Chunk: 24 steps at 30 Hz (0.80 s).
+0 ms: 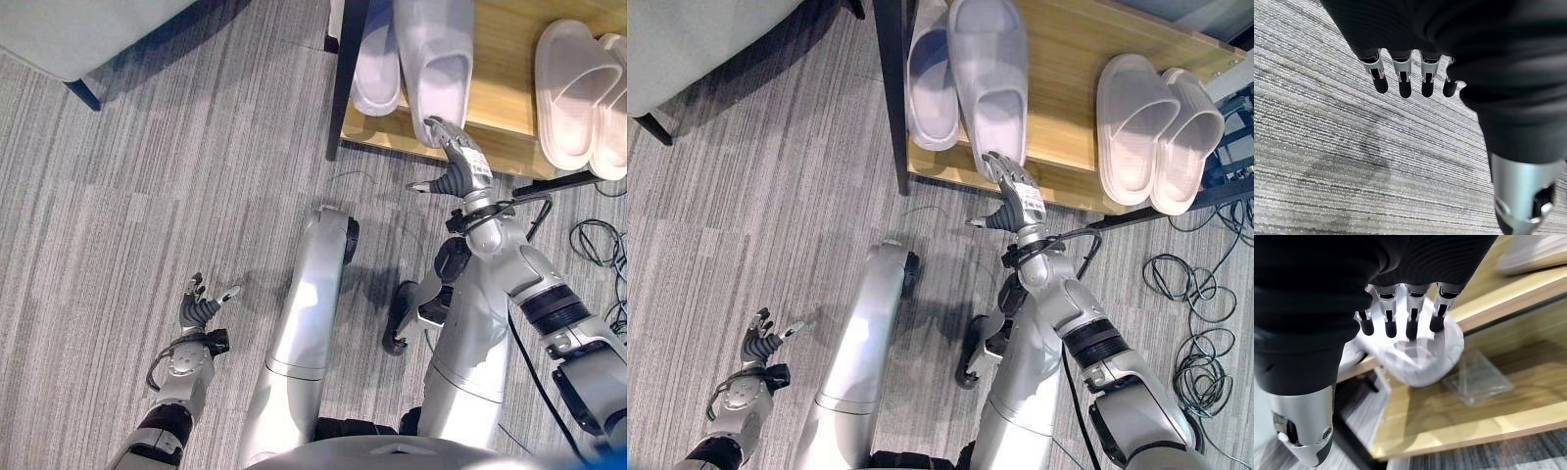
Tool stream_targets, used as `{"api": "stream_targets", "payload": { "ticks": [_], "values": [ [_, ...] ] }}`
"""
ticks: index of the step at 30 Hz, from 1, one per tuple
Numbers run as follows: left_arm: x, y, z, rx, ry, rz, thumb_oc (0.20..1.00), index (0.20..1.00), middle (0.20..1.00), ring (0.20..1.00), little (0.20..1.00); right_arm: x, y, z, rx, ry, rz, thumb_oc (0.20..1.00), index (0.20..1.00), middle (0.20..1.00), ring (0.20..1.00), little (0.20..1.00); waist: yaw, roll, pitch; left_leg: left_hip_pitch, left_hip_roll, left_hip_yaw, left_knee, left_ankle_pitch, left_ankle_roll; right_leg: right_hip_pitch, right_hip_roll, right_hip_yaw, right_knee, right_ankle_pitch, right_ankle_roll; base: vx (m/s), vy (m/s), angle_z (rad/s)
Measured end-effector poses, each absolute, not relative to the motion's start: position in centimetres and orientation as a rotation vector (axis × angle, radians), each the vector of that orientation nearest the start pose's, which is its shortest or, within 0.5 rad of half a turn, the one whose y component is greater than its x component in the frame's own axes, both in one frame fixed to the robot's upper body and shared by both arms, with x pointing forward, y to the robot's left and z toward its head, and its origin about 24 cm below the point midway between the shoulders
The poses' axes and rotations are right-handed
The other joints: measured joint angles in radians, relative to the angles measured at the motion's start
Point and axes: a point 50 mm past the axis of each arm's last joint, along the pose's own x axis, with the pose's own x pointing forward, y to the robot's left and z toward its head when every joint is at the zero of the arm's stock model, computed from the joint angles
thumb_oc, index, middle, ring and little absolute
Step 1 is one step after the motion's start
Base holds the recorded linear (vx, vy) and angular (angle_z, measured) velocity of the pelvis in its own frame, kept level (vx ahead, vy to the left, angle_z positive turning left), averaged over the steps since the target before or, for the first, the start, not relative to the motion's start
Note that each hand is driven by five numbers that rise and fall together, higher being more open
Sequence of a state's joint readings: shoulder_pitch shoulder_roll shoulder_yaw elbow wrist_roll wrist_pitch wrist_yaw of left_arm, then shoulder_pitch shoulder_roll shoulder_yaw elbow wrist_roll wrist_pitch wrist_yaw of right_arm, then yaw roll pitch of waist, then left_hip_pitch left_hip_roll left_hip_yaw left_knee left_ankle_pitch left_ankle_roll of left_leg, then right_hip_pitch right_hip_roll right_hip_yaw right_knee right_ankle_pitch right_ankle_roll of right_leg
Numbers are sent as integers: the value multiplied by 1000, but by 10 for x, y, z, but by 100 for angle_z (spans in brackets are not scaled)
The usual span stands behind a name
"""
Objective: Arrange the slippers neatly on the shoe rack.
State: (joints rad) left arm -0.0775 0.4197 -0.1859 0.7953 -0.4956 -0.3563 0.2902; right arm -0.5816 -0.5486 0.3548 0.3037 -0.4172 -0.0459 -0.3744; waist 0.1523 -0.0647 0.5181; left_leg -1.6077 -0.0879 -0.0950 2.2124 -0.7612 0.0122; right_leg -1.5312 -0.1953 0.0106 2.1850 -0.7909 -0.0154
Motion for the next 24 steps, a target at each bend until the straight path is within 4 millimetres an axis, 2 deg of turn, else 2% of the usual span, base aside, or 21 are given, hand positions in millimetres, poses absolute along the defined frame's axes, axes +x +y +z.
{"api": "stream_targets", "payload": {
  "ticks": [4, 10, 14, 16, 18, 24],
  "values": [
    [213, 268, -61, 74, 365, 445, 1000, 1000, 1000, 1000, 1000, 341, -178, 160, -977, -525, -173, 1000, 1000, 1000, 1000, 1000, 0, 4, 3, 0, 0, 0, 0, -4, -5, -5, 1, 0, 3, -4, -6, 0, 0, 0],
    [213, 269, -60, 86, 357, 456, 1000, 1000, 1000, 1000, 1000, 342, -176, 170, -956, -577, -221, 1000, 1000, 1000, 1000, 1000, 3, 19, 11, 0, 2, 5, 1, -4, -5, -8, 1, 5, 9, -4, -6, 0, 0, 0],
    [211, 269, -62, 90, 365, 459, 1000, 1000, 1000, 1000, 1000, 355, -163, 195, -914, -642, -242, 1000, 1000, 1000, 1000, 1000, 5, 20, 12, 2, 2, 5, 5, -4, -5, -10, 1, 7, 18, -5, -8, 0, 0, 0],
    [211, 269, -62, 91, 367, 460, 1000, 1000, 1000, 1000, 1000, 362, -156, 200, -912, -639, -229, 1000, 1000, 1000, 1000, 1000, 6, 22, 12, 2, 3, 5, 8, -4, -5, -10, 1, 7, 21, -5, -8, 0, 0, 0],
    [210, 270, -63, 94, 373, 461, 1000, 1000, 1000, 1000, 1000, 373, -145, 203, -830, -611, -235, 1000, 1000, 1000, 1000, 1000, 15, 30, 16, 4, 3, 6, 10, -4, -5, -9, 1, 10, 24, -5, -8, 0, 0, 0],
    [207, 272, -65, 100, 384, 469, 1000, 1000, 1000, 1000, 1000, 392, -144, 222, -749, -574, -298, 1000, 1000, 1000, 1000, 1000, 23, 51, 19, 21, 2, 7, 9, -5, -7, 3, 1, 13, 26, -6, -7, 0, 0, 0]
  ]
}}
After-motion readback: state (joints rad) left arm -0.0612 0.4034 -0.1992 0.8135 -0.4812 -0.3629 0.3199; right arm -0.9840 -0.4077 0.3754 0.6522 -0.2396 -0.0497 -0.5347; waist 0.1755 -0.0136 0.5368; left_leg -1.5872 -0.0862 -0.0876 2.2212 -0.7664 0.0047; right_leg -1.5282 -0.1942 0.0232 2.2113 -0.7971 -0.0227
